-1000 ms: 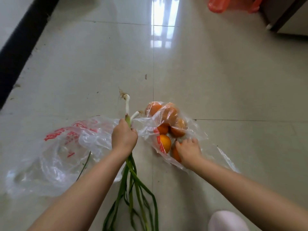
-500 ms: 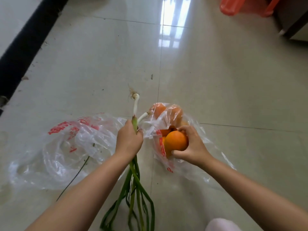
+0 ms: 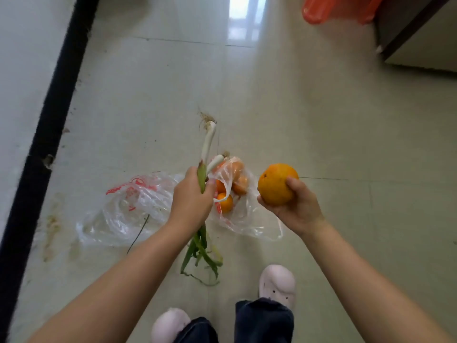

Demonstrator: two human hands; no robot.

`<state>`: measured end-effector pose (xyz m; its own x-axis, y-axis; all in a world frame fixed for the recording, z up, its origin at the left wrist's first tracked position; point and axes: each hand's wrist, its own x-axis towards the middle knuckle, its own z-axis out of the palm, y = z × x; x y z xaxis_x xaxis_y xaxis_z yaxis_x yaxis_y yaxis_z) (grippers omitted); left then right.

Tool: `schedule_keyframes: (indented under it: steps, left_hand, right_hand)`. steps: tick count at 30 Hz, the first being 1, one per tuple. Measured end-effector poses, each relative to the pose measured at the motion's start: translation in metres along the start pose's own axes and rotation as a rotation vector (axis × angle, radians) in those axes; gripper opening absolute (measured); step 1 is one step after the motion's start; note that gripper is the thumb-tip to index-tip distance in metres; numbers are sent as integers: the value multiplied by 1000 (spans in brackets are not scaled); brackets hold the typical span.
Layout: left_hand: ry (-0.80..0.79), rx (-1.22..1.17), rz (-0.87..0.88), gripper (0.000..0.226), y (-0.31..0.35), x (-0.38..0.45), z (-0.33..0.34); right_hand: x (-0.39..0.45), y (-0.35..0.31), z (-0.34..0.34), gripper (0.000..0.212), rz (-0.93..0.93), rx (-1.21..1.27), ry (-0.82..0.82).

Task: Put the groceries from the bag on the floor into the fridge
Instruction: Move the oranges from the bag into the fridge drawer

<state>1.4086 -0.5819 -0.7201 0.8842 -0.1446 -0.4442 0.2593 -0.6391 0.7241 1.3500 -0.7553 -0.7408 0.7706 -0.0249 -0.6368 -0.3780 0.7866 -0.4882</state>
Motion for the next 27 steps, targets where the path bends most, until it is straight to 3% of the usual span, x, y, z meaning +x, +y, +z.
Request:
schedule_keyframes:
  steps: [3,4,9,14,20,23,27]
  left_hand:
    - [-84,59,25,11,84,-34,-25]
    - [-123,78,32,12,116,-45,-33]
    - [-317,232,183,11,285,-102,-60]
    - [-384,478,492,23,459,-165,-52]
    - [-320,647,882,25,646,-229,18]
    - [-234,742,1069,27,733,-255,60]
    - [-36,724,1184,28,841,-278,115]
  right_hand:
    - [-70,-60,31,54,-62,-399,174]
    - [-95,-82,41,51,-93,-558,246]
    - [-231,-210,92,67,-375,-1103,594]
    - [-360,-337,113,69,-593,-1281,763]
    - [-477,-485,68,72,-827,-1293,917]
    - [-526,-574,34,73,-936,-1301,953]
    - [-582,-691,1,73,-1062,-1342,971]
